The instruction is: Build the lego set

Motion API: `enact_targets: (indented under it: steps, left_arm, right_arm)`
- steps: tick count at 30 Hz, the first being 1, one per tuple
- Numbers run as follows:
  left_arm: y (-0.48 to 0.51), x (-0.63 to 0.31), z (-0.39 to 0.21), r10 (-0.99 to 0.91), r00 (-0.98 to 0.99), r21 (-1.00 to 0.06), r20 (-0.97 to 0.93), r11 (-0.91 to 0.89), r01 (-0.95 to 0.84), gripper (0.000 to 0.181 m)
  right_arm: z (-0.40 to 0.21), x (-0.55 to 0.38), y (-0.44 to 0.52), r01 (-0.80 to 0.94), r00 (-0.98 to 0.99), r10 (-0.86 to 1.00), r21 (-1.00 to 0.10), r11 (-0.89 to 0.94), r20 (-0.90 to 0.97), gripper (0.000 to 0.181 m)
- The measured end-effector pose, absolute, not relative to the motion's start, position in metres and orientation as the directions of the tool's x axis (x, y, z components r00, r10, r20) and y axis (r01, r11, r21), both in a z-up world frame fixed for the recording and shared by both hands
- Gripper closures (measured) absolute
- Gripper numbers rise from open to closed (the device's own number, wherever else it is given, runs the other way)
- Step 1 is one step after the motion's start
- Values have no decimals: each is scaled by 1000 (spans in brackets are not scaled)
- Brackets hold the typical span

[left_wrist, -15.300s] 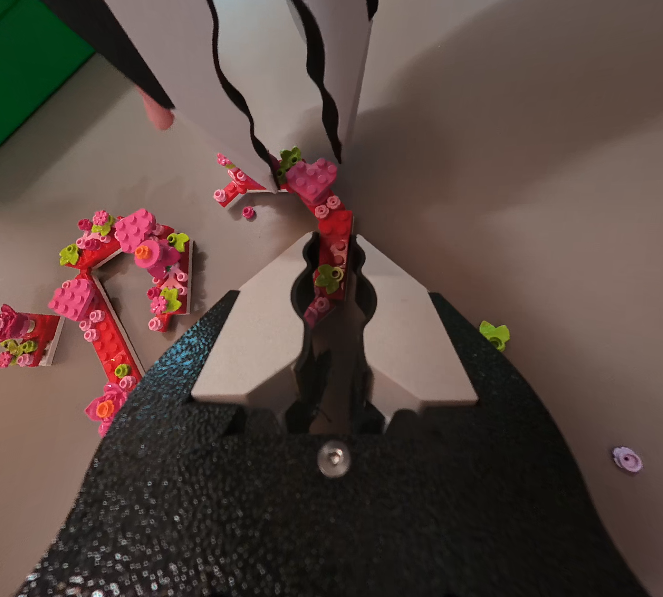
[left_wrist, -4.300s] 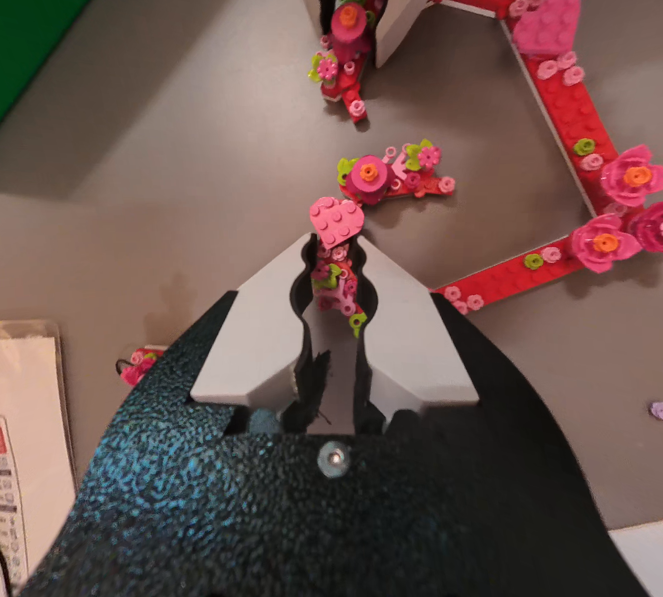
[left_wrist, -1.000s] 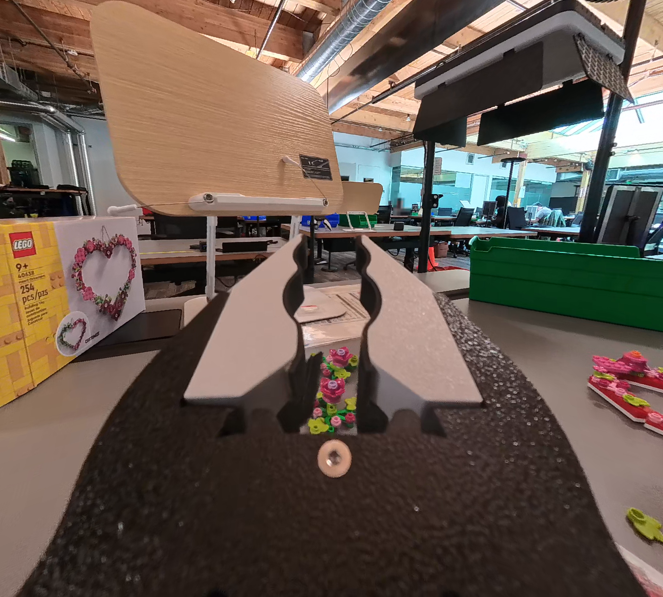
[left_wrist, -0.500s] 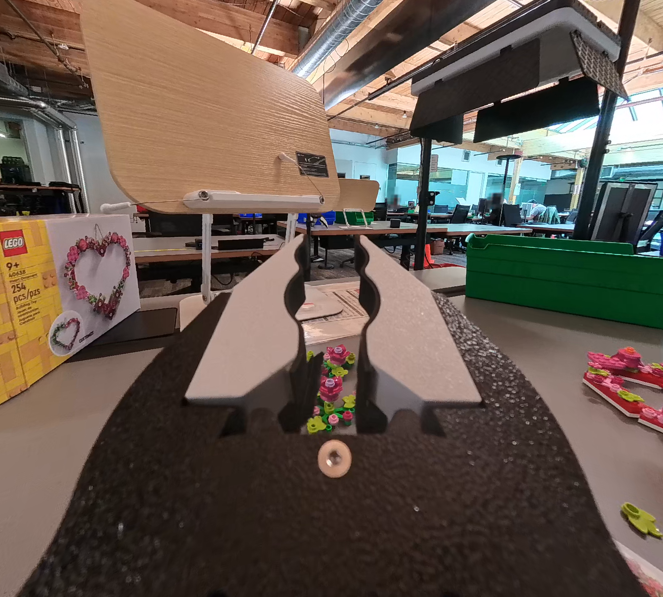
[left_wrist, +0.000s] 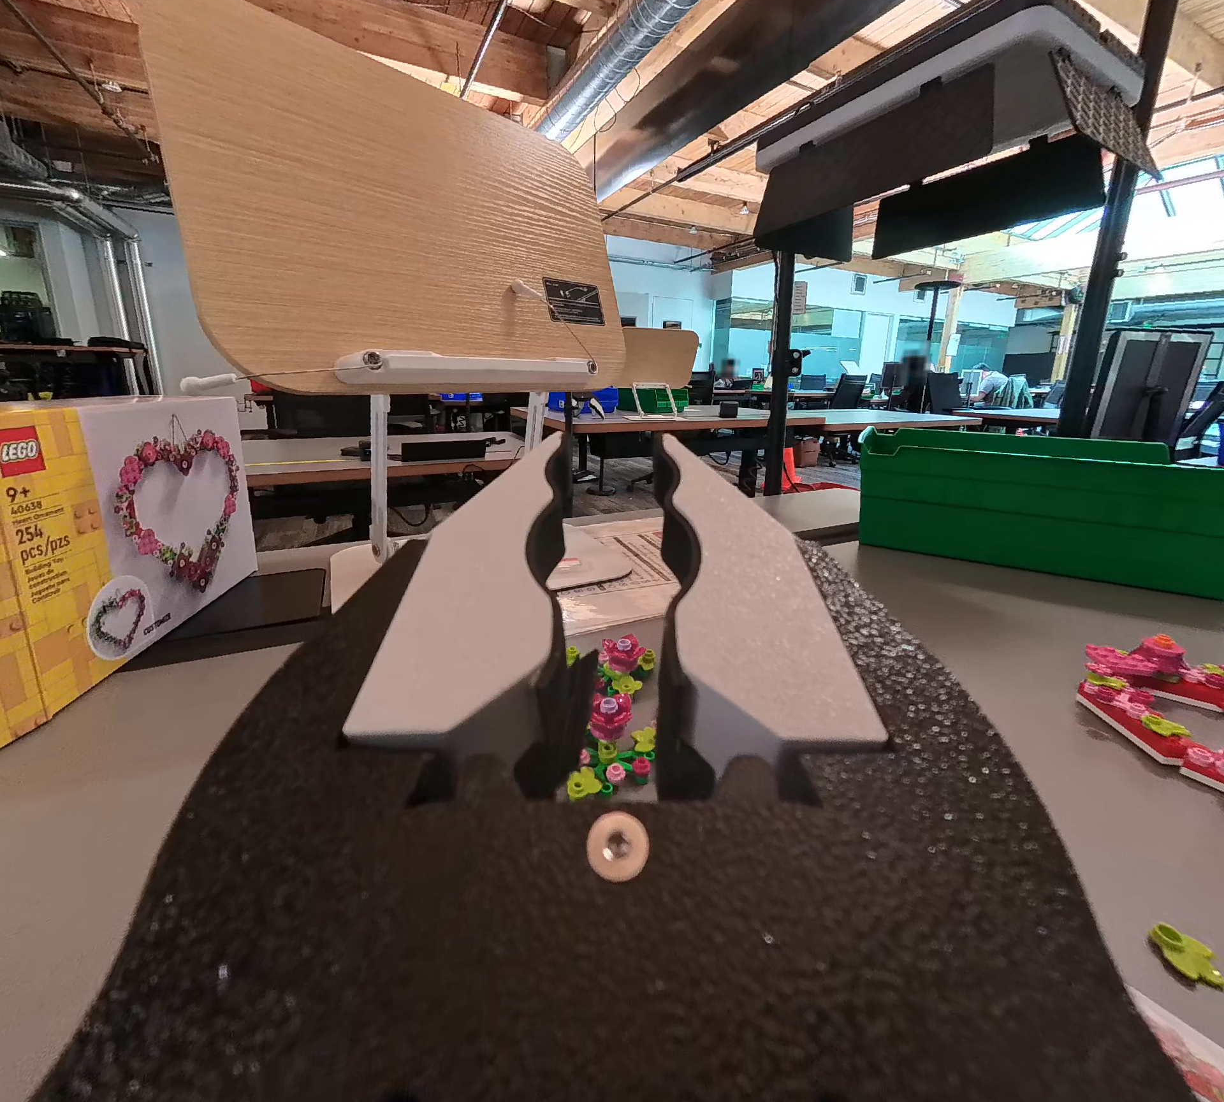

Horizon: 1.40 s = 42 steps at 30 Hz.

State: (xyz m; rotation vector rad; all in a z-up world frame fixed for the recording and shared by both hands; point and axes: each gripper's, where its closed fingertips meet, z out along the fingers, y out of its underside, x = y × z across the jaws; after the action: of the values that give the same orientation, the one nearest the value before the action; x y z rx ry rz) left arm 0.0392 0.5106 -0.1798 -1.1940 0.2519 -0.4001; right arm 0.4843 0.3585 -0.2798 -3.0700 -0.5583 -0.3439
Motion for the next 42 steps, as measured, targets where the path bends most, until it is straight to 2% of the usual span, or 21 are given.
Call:
enact_targets:
  steps: [5,13,18,20,22,24,26,34,42]
  left_arm:
    - [511,40,-180,-430,903,-936,12,312,161,160]
    - [511,42,-181,-435,900,-938,9,308,158,160]
    - [511,42,-181,-439,899,-939,12,304,161,160]
    - [511,42,-181,-440,898,-939,12,303,161,160]
    - [511,43,-181,-443,897,-940,9,302,159,160]
    - [510,45,-181,-448,894,-940,5,303,157,161]
    - [510,45,-181,-448,894,-940,3,304,155,161]
    - [511,44,-181,-450,893,-940,12,299,164,161]
    - [512,46,-182,-453,891,-941,9,297,161,161]
  right_arm:
    - [-307,503,333,282,950,287,59,-958,121,157]
    - [-319,491,331,283,958,283,-2,-959,46,155]
    - [-309,491,334,290,953,287,-14,-957,91,138]
    - [-293,491,344,313,939,298,-69,-947,169,138]
    - [-279,468,363,393,915,362,-188,-900,180,144]
    - [-274,422,378,513,855,504,-334,-791,121,162]
    - [-283,383,376,580,790,612,-381,-720,46,161]
    - [-323,367,385,626,749,662,-354,-695,25,160]
    - [-326,363,390,586,759,650,-388,-711,-47,162]
